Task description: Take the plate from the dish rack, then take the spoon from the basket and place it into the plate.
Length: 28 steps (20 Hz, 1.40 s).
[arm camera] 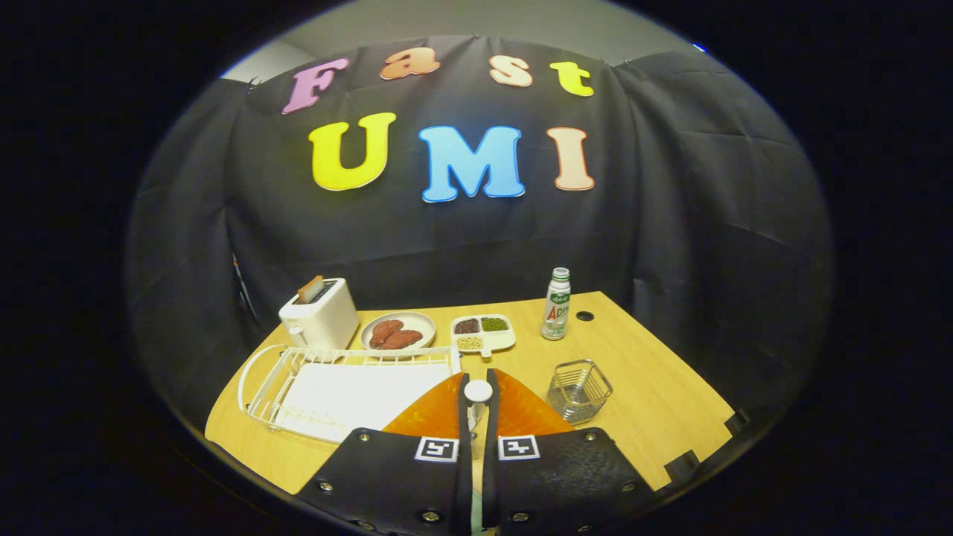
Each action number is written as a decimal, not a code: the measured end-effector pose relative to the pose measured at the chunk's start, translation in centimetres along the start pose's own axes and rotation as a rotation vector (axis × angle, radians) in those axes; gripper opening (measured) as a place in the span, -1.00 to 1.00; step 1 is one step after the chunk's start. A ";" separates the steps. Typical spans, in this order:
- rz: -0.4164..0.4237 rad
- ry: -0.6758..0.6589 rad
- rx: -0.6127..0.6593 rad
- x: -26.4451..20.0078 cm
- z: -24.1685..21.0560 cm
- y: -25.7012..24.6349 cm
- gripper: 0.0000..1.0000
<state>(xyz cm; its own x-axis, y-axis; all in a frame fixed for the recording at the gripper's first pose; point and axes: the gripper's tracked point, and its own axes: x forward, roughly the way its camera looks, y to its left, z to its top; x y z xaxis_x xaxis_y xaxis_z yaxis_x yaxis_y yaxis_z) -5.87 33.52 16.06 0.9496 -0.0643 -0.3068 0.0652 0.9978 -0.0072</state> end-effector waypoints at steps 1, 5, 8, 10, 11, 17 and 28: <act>0.019 0.008 -0.011 -0.5 -0.5 1.2 -0.90; 0.074 0.043 -0.068 -2.1 -3.3 5.0 -0.90; 0.133 0.081 -0.099 -3.0 -5.7 7.5 -0.90; 0.162 0.105 -0.118 -3.3 -7.1 8.4 -0.89; 0.175 0.116 -0.129 -3.6 -7.9 8.9 -0.90; 0.236 0.165 -0.174 -4.5 -11.0 10.6 -0.90; 0.316 0.230 -0.117 -4.2 -13.2 11.1 -0.90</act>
<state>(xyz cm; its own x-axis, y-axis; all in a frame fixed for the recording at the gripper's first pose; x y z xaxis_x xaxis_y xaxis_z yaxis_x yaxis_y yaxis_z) -13.15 44.99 4.74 0.8231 0.2373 -0.5159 -0.2670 0.9635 0.0172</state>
